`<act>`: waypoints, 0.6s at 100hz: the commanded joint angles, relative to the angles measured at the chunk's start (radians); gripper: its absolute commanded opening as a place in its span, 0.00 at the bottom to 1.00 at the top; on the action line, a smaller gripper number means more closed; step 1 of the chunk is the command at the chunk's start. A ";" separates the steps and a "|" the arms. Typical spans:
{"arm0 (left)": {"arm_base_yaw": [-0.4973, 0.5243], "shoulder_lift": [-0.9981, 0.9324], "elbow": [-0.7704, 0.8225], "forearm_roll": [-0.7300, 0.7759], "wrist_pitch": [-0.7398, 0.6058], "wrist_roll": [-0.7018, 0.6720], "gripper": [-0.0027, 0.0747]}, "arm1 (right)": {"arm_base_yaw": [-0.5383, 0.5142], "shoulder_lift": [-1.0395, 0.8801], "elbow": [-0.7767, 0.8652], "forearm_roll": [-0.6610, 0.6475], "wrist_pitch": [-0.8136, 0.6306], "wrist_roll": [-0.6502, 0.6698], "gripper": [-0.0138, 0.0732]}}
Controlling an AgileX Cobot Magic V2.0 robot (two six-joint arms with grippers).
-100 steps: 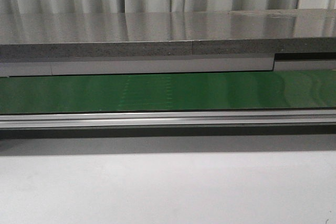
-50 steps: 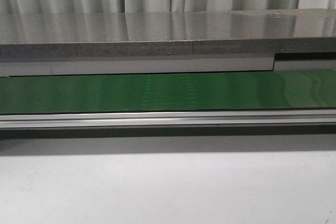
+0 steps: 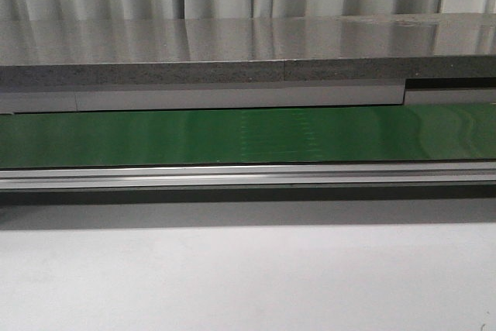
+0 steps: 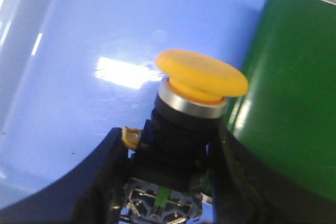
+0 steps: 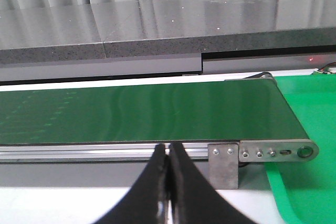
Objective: Move button from left to right
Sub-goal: 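Lower the button onto the conveyor belt end and open the left gripper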
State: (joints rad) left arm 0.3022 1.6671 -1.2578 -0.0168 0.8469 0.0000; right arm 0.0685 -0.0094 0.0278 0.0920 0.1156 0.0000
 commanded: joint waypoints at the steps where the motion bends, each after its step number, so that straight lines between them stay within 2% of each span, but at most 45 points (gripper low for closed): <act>1: -0.059 -0.050 -0.029 -0.022 -0.023 0.000 0.04 | 0.003 -0.020 -0.015 -0.010 -0.079 0.000 0.08; 16: -0.145 -0.046 -0.029 0.008 -0.027 0.000 0.04 | 0.003 -0.020 -0.015 -0.010 -0.079 0.000 0.08; 35: -0.166 -0.024 -0.029 0.023 -0.022 0.000 0.09 | 0.003 -0.020 -0.015 -0.010 -0.079 0.000 0.08; 49: -0.166 0.006 -0.029 0.017 -0.002 0.000 0.25 | 0.003 -0.020 -0.015 -0.010 -0.079 0.000 0.08; 60: -0.166 0.026 -0.029 0.009 0.005 0.000 0.42 | 0.003 -0.020 -0.015 -0.010 -0.079 0.000 0.08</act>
State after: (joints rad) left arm 0.1434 1.7203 -1.2578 0.0000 0.8670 0.0000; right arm 0.0701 -0.0094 0.0278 0.0920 0.1156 0.0000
